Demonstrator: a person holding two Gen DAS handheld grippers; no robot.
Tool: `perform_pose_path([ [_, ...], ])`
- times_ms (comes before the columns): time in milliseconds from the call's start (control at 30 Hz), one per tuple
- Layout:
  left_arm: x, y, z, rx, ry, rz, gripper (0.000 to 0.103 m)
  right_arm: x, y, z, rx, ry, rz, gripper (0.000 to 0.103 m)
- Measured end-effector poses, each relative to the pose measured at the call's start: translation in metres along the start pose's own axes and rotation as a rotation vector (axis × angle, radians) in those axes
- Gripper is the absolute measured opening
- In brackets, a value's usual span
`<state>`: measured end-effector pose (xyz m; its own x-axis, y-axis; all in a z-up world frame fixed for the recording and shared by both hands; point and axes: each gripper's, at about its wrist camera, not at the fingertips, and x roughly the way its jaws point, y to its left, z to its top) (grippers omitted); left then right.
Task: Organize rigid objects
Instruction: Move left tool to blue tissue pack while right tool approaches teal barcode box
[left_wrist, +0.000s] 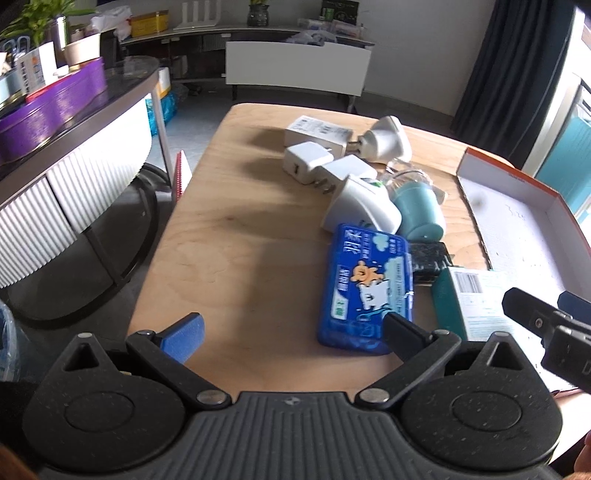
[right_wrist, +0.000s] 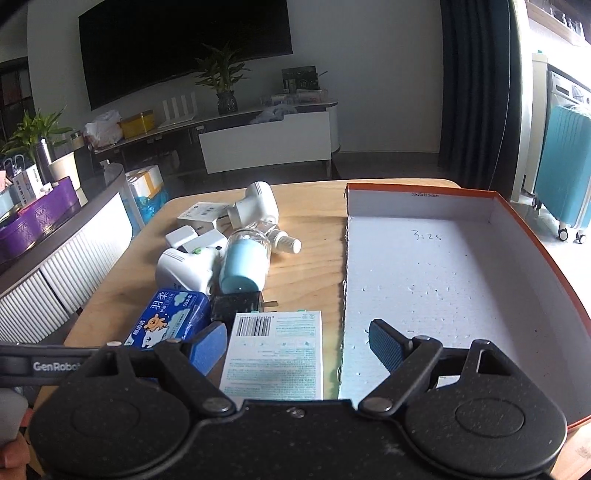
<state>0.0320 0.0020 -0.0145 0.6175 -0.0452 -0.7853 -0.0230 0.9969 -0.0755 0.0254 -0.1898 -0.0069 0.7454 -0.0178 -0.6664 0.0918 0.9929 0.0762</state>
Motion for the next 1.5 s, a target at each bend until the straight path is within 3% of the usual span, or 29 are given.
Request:
perform_pose_path([
  [800,0.017,-0.024,0.016,0.080,0.055,-0.017,0.103,0.001,-0.001,-0.008,0.037,0.055,-0.009,0.100],
  [1500,0.023,-0.028,0.025,0.085,0.038,-0.031,0.103,0.004,0.005,-0.008,0.021,0.064,-0.008,0.100],
])
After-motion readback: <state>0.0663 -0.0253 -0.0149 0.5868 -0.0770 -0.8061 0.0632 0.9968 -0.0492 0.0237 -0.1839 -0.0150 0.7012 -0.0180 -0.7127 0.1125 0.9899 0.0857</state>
